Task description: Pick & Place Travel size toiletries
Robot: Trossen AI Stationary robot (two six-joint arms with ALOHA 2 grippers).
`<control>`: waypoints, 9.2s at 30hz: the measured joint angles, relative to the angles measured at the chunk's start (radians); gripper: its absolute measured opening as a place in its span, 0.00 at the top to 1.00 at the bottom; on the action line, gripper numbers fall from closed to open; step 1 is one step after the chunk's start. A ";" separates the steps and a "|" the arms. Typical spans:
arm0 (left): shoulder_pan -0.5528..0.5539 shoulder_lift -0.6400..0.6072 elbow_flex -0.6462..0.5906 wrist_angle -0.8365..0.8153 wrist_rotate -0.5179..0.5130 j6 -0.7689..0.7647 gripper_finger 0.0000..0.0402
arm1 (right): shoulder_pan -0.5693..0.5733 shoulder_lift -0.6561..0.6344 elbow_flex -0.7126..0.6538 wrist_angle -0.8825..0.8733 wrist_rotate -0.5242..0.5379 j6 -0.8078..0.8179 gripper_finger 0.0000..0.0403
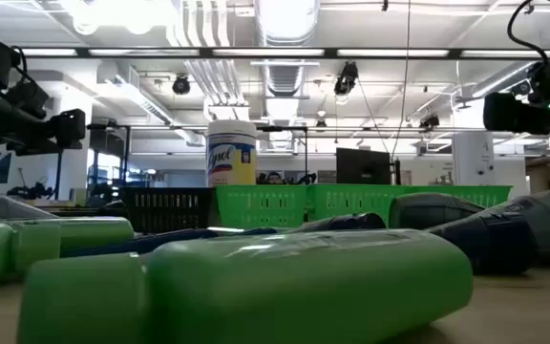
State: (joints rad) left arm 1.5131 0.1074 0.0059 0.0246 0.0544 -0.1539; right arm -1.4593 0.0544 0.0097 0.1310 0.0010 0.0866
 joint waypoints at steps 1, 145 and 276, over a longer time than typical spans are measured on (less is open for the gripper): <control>0.000 0.000 0.000 0.000 0.000 0.000 0.49 | 0.000 0.000 0.000 0.000 0.000 0.000 0.84; 0.000 0.000 0.000 -0.002 -0.003 0.000 0.49 | 1.519 0.805 0.670 -0.735 -0.585 0.874 0.77; 0.000 0.000 0.000 -0.002 -0.003 0.000 0.49 | 1.291 1.314 0.777 -0.813 -0.025 1.373 0.37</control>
State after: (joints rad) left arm 1.5131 0.1074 0.0059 0.0227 0.0511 -0.1539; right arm -0.1682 1.3686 0.7871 -0.6815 -0.0245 1.4596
